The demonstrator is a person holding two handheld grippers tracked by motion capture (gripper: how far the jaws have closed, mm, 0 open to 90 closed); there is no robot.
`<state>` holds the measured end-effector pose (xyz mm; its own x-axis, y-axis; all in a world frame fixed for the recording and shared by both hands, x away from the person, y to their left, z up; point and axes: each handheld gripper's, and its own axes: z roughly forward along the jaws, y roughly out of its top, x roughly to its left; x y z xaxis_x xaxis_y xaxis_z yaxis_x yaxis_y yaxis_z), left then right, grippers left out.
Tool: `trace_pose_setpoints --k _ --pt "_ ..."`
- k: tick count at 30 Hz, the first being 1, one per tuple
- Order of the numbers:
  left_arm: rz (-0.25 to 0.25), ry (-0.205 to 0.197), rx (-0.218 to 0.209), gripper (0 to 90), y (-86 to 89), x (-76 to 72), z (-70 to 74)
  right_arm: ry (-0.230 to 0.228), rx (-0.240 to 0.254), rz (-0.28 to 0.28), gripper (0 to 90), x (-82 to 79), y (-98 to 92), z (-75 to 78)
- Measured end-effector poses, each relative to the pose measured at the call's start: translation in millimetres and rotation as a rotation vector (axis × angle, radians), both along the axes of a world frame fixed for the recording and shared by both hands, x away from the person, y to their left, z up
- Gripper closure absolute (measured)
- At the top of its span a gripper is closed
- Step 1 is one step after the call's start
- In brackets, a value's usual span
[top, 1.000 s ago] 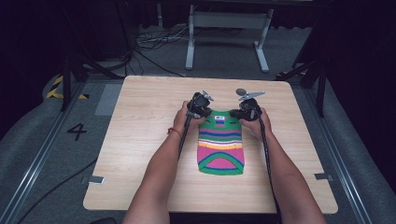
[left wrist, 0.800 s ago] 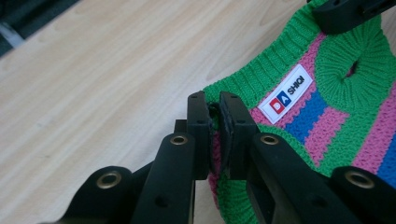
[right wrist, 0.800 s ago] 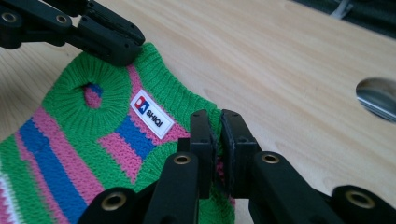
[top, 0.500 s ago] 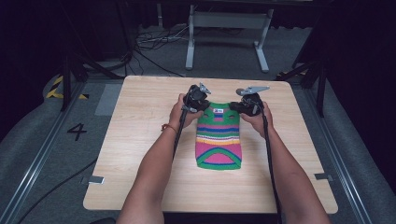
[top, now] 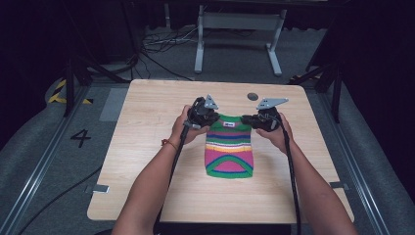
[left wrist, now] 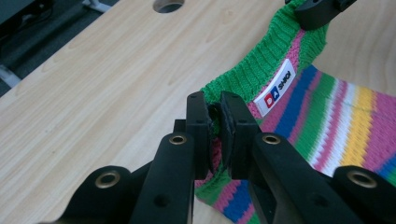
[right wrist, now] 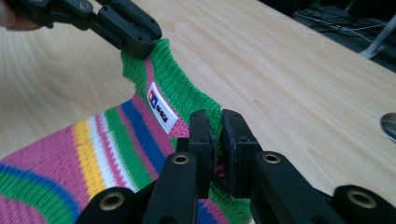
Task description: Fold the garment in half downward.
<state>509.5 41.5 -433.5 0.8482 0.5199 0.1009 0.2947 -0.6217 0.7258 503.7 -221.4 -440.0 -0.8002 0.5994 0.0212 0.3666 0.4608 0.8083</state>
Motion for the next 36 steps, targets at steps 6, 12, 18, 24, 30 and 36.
trace_pose_setpoints --k 6,12,18,24,30,36 --pt "-0.032 -0.008 0.004 82.6 2.2 -16.6 -5.4 0.0 -0.009 0.043 83.5 -13.4 0.6 -2.5" --pt "-0.07 -0.026 0.012 82.7 3.6 -31.9 -5.3 0.011 -0.01 0.076 83.2 -25.3 -1.9 -4.7" --pt "-0.111 -0.042 0.015 82.6 1.4 -49.3 -3.0 0.014 -0.012 0.115 83.0 -37.4 -6.1 -3.6" --pt "-0.154 -0.042 0.015 82.7 3.4 -67.9 -3.8 0.026 -0.034 0.164 82.5 -52.9 -7.9 -4.7" --pt "-0.192 -0.037 0.046 82.8 4.2 -85.0 -11.1 0.035 -0.045 0.196 82.3 -68.6 -8.9 -7.7" --pt "-0.192 -0.025 0.066 82.8 9.6 -98.0 -17.5 0.048 -0.075 0.235 82.2 -86.1 -3.4 -15.1"
